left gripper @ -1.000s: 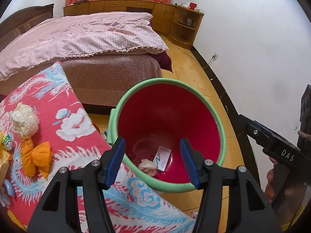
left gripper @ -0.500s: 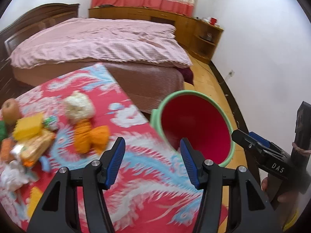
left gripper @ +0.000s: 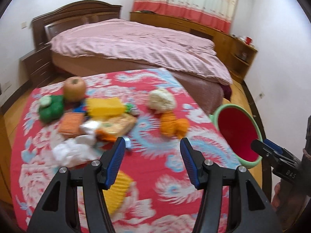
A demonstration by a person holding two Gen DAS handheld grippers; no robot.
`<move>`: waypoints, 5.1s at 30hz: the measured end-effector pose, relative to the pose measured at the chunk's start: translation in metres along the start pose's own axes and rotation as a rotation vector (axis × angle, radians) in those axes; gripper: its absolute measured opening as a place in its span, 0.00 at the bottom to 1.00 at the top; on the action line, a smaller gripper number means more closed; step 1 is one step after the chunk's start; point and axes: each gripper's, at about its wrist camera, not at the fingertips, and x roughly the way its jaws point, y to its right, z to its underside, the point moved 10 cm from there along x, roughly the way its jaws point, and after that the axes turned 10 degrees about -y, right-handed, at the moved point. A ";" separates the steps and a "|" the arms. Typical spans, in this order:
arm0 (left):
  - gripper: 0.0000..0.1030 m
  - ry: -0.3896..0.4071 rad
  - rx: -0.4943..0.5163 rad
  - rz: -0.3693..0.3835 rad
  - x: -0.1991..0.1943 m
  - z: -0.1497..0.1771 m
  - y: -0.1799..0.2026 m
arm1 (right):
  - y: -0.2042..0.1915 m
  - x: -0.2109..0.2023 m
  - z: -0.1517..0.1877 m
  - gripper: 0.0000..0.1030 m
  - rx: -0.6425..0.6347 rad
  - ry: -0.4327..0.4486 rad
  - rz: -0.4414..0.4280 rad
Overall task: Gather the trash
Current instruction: 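Grasp the white sock with the left tool while the right tool grasps the orange cloth, then carry the orange cloth over the bucket and open the right tool, then drop the white sock into the bucket by opening the left tool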
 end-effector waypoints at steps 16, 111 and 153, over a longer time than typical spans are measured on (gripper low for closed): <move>0.57 -0.027 -0.181 -0.164 0.008 0.016 -0.132 | -0.086 0.067 -0.010 0.93 -0.168 -0.106 -0.016; 0.33 0.016 0.142 0.151 0.001 -0.020 0.094 | 0.025 -0.029 -0.021 0.26 -0.060 0.073 0.033; 0.42 -0.144 0.328 0.233 0.107 -0.012 0.220 | 0.166 -0.002 0.003 0.62 0.218 0.004 0.145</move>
